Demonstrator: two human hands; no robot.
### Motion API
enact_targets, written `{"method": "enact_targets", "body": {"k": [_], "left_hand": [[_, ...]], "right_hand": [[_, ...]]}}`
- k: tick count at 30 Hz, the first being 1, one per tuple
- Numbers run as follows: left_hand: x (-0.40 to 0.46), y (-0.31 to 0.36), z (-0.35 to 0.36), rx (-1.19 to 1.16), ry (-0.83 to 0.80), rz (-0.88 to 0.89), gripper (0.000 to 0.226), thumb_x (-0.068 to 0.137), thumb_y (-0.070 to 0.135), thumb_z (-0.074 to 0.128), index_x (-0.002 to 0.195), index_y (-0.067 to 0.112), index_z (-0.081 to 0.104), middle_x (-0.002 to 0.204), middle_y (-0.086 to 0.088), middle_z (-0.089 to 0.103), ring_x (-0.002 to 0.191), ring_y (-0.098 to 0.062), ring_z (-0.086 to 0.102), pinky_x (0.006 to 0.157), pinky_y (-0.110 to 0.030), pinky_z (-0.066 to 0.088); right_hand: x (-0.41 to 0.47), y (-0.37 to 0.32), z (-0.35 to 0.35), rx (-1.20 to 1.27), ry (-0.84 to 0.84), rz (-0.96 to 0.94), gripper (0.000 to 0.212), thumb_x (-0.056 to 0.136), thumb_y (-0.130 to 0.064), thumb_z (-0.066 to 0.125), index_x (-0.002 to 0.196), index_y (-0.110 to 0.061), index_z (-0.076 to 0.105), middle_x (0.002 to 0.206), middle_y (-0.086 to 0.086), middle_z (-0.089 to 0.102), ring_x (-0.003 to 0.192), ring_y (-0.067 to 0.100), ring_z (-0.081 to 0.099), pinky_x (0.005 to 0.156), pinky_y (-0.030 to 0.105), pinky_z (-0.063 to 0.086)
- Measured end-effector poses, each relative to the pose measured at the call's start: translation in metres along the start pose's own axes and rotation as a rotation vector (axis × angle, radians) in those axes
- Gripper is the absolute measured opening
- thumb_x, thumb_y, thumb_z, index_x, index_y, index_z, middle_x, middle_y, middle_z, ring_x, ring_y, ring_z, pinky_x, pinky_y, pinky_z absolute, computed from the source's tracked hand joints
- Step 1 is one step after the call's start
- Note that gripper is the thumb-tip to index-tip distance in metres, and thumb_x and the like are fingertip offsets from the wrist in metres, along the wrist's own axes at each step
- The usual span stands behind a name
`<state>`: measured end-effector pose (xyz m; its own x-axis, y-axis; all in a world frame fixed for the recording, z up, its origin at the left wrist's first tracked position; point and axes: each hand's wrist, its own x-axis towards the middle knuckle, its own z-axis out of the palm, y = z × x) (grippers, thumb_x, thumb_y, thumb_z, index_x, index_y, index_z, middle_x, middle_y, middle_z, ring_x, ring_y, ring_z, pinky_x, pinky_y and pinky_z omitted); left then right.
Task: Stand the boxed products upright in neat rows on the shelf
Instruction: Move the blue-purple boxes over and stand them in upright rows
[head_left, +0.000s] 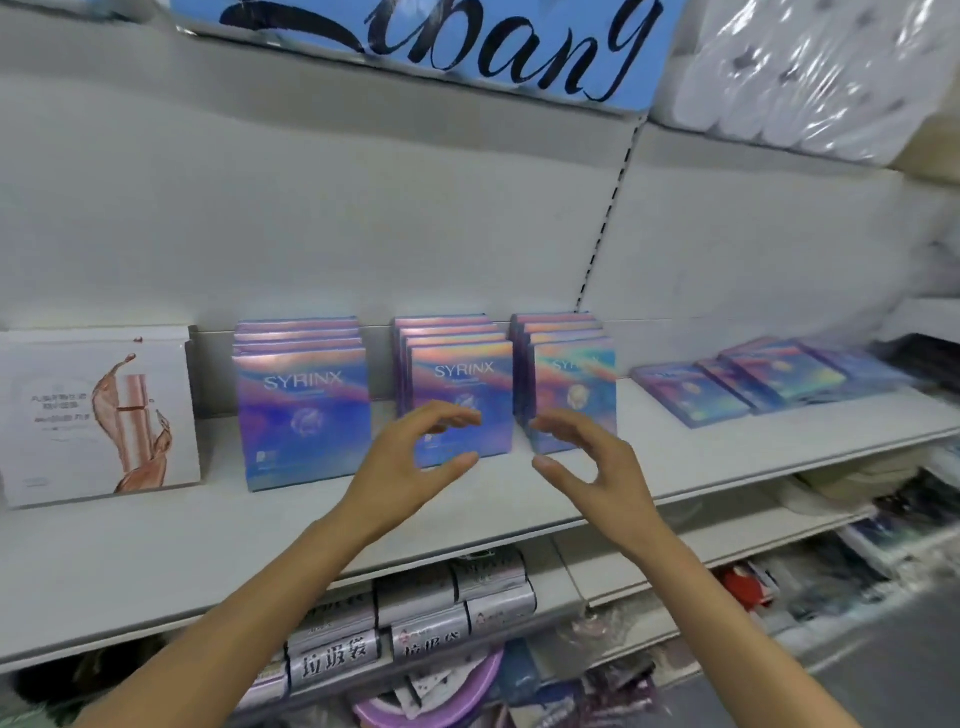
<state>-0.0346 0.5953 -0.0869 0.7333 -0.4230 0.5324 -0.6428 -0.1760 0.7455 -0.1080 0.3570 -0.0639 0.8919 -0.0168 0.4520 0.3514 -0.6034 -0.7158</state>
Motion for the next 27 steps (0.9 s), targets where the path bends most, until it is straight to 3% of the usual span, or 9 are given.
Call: {"method": "enact_targets", "body": {"k": [3, 8, 14, 19, 27], "left_hand": [[0.007, 0.009, 0.028, -0.040, -0.084, 0.000, 0.032, 0.089, 0.030, 0.076, 0.119, 0.034, 0.066, 0.124, 0.014, 0.067, 0.117, -0.015, 0.063, 0.104, -0.040, 0.049], [0.025, 0.028, 0.080, -0.072, -0.166, 0.001, 0.034, 0.089, 0.026, 0.077, 0.120, 0.030, 0.066, 0.125, 0.012, 0.066, 0.118, -0.013, 0.063, 0.105, -0.037, 0.048], [0.054, 0.054, 0.163, -0.066, -0.196, -0.001, 0.034, 0.087, 0.022, 0.079, 0.118, 0.030, 0.068, 0.124, 0.018, 0.066, 0.119, -0.005, 0.061, 0.102, -0.015, 0.042], [0.078, 0.072, 0.244, -0.076, -0.189, 0.030, 0.035, 0.087, 0.020, 0.079, 0.120, 0.028, 0.068, 0.126, 0.010, 0.066, 0.120, -0.016, 0.062, 0.104, -0.028, 0.047], [0.113, 0.086, 0.335, -0.035, -0.166, 0.000, 0.034, 0.089, 0.026, 0.077, 0.122, 0.030, 0.066, 0.128, 0.012, 0.065, 0.121, -0.016, 0.061, 0.106, -0.037, 0.049]], "right_hand": [[-0.016, 0.008, -0.029, -0.011, 0.005, 0.033, 0.036, 0.090, -0.020, 0.075, 0.124, -0.022, 0.065, 0.122, -0.012, 0.069, 0.119, 0.010, 0.062, 0.106, 0.033, 0.047], [-0.042, 0.034, -0.074, -0.022, 0.030, 0.093, 0.038, 0.088, -0.020, 0.077, 0.124, -0.022, 0.064, 0.124, -0.011, 0.067, 0.123, 0.009, 0.060, 0.108, 0.033, 0.045], [-0.066, 0.084, -0.142, -0.105, 0.028, 0.118, 0.041, 0.088, -0.031, 0.076, 0.127, -0.030, 0.062, 0.127, -0.016, 0.064, 0.125, 0.010, 0.057, 0.107, 0.039, 0.045], [-0.080, 0.135, -0.210, -0.129, -0.004, 0.141, 0.041, 0.088, -0.033, 0.075, 0.127, -0.032, 0.061, 0.127, -0.019, 0.063, 0.126, 0.007, 0.056, 0.107, 0.041, 0.045], [-0.076, 0.207, -0.296, -0.153, -0.074, 0.159, 0.042, 0.089, -0.039, 0.072, 0.129, -0.031, 0.060, 0.128, -0.021, 0.061, 0.126, 0.003, 0.054, 0.109, 0.038, 0.044]]}}
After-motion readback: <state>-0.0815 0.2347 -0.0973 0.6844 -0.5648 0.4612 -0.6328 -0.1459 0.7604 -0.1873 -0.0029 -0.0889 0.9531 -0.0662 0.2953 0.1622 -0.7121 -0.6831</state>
